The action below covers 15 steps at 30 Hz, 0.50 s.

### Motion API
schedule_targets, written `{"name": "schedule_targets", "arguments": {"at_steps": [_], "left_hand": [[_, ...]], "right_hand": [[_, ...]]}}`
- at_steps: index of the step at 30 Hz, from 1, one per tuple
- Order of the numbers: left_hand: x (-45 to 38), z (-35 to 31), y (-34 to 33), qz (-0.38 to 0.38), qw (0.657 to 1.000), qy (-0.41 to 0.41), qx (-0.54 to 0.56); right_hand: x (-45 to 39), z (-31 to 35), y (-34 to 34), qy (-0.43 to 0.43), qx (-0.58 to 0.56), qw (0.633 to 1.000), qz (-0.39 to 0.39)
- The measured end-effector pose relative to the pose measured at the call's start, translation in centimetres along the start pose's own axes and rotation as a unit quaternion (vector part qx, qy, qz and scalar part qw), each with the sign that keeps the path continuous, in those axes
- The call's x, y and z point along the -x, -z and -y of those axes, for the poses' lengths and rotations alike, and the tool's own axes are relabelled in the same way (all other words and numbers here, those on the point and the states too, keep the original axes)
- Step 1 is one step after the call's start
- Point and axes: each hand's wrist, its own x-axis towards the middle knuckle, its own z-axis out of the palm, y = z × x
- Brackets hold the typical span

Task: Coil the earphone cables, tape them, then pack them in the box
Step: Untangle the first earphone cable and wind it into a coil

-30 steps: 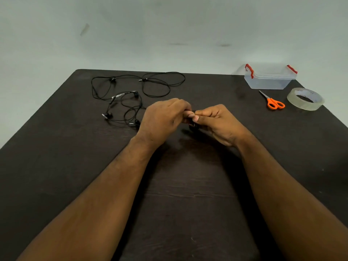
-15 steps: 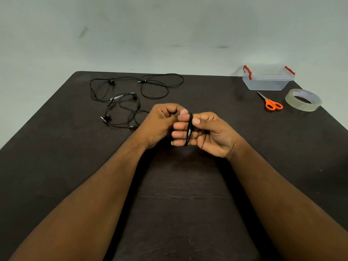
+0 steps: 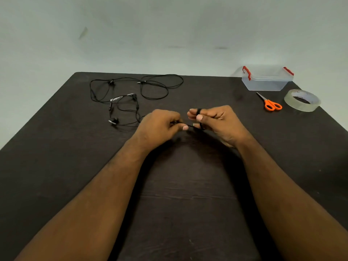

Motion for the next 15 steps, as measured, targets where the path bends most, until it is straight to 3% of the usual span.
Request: {"name": "schedule_targets", "arguments": {"at_steps": [3,7,13,15], "left_hand": [[0.1,-0.4,0.6,-0.102,0.992,-0.066,-0.012],[0.1,-1.4,0.9,-0.184,0.971,-0.139,0.06],[0.1,-2.1,0.1,-0.12,0.926,-0.047,0.354],[0.2,-2.2,-0.5,-0.083,0.916,-0.007,0.392]], "right_hand": [[0.2,0.5,-0.4,-0.027,0.004,0.999,0.038],[0.6,0.9,-0.8,-0.119,-0.131,0.975,0.131],[1.2,0.8,-1.0,-0.159,-0.223,0.918,0.288],[1.4,0.8,-1.7,-0.137,-0.269,0.896,0.325]]}}
